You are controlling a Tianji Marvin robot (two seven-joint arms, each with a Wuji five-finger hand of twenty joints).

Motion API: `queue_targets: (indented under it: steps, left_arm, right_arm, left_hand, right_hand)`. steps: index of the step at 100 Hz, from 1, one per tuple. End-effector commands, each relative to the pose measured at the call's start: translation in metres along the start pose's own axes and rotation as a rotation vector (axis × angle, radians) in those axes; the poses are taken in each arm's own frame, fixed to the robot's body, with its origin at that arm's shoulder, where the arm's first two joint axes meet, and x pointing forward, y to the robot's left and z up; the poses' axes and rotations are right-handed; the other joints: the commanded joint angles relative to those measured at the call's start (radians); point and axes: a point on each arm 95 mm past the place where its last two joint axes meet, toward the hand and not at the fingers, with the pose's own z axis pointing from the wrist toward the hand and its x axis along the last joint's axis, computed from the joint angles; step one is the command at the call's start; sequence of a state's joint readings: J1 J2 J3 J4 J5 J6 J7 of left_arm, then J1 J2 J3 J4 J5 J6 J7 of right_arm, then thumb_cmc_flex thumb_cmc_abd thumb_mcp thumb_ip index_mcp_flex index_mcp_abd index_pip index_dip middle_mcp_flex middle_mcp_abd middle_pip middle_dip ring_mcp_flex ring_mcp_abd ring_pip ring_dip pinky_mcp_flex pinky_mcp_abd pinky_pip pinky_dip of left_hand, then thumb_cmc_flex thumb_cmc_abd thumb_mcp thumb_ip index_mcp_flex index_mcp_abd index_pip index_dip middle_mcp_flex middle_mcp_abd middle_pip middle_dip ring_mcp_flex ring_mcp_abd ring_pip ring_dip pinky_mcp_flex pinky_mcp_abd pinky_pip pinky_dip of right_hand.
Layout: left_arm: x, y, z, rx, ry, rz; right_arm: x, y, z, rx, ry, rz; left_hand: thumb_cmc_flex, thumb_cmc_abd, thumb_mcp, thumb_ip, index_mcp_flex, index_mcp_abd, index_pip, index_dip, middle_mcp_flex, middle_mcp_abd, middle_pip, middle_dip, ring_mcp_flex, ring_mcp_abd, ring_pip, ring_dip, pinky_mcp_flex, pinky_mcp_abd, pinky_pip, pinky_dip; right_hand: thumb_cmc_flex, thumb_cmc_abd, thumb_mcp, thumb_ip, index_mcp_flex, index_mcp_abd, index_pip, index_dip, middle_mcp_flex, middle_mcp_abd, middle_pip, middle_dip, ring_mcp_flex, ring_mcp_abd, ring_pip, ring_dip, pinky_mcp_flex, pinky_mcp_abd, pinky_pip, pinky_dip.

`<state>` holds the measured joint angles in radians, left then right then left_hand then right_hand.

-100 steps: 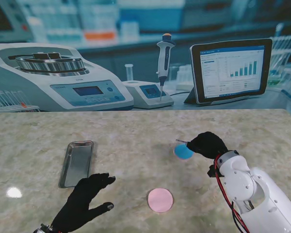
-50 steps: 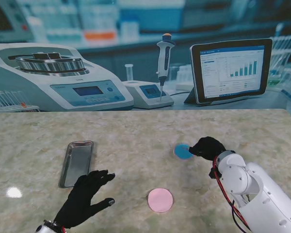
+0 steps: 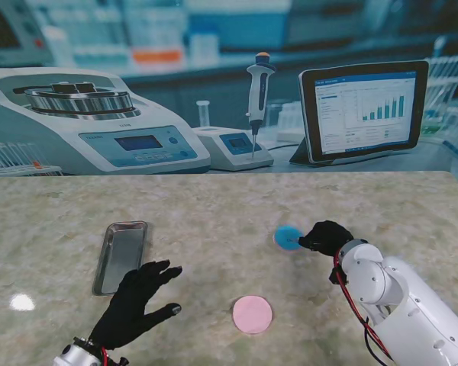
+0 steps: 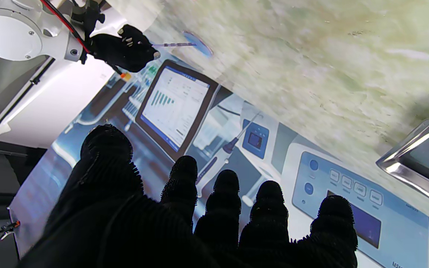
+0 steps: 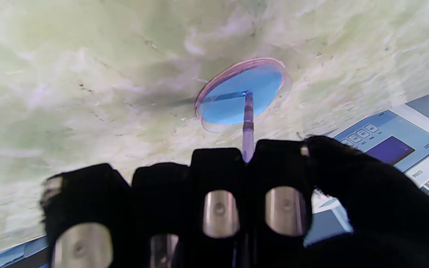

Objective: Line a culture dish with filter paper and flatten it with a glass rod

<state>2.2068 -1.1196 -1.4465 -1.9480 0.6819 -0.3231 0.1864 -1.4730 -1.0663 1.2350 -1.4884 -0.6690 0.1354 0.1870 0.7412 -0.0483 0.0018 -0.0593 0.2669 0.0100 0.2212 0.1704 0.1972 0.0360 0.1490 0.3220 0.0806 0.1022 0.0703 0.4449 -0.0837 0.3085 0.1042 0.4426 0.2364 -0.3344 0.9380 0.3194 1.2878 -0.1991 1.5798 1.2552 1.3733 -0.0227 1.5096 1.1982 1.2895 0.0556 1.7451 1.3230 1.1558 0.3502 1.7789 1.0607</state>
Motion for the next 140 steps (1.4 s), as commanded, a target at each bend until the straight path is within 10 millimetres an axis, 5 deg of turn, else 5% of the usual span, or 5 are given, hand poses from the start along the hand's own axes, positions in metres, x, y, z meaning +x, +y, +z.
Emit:
queue_targets:
  steps: [1, 59, 70, 140]
  left_arm:
    - [0.000, 0.002, -0.001, -0.004, -0.004, -0.005]
    - [0.005, 0.005, 0.001, -0.042, 0.049, -0.033]
    - [0.006, 0.005, 0.002, -0.043, 0.070, -0.035]
    - [0.010, 0.004, 0.001, -0.067, 0.131, 0.009]
  right_arm:
    - [-0.004, -0.005, 0.003, 0.023, -0.013, 0.005]
    - [-0.001, -0.003, 0.039, 0.031, 0.007, 0.021]
    - [0.000, -0.001, 0.036, 0.012, 0.017, 0.027]
    - [-0.003, -0.007, 0.008, 0.032, 0.009, -0.017]
  left_hand:
    - [0.008, 0.035, -0.026, 0.024, -0.031, -0.015, 0.001, 0.002, -0.039, -0.007, -0.023, -0.005, -0.040, -0.035, -0.015, -0.019, 0.001, -0.035, -0.059, -0.040]
    - [0.003, 0.035, -0.027, 0.024, -0.026, -0.042, 0.002, 0.001, -0.040, -0.022, -0.031, -0.007, -0.045, -0.044, -0.019, -0.030, 0.003, -0.040, -0.062, -0.066]
    - [0.002, 0.035, -0.026, 0.024, -0.023, -0.077, 0.005, 0.002, -0.039, -0.045, -0.034, -0.011, -0.045, -0.048, -0.023, -0.037, 0.004, -0.044, -0.062, -0.071]
    - [-0.001, 0.029, -0.026, 0.023, -0.021, -0.079, 0.016, 0.008, -0.039, -0.046, -0.036, -0.017, -0.044, -0.050, -0.026, -0.062, 0.005, -0.045, -0.065, -0.090]
  right_hand:
    - [-0.023, 0.014, -0.003, 0.032, 0.073, 0.047, 0.091, 0.002, 0.069, -0.041, 0.225, 0.008, 0.022, -0.142, 0.113, 0.039, 0.044, 0.014, 0.315, 0.029]
    - [-0.028, 0.010, -0.004, 0.029, 0.073, 0.046, 0.096, 0.001, 0.068, -0.043, 0.230, 0.007, 0.022, -0.145, 0.113, 0.045, 0.045, 0.010, 0.315, 0.036]
    - [-0.027, 0.010, -0.003, 0.029, 0.073, 0.046, 0.096, 0.001, 0.068, -0.043, 0.230, 0.007, 0.022, -0.146, 0.113, 0.045, 0.045, 0.010, 0.315, 0.035]
    - [-0.021, 0.014, -0.009, 0.023, 0.073, 0.046, 0.096, 0.001, 0.068, -0.043, 0.230, 0.006, 0.022, -0.146, 0.113, 0.045, 0.045, 0.012, 0.315, 0.037]
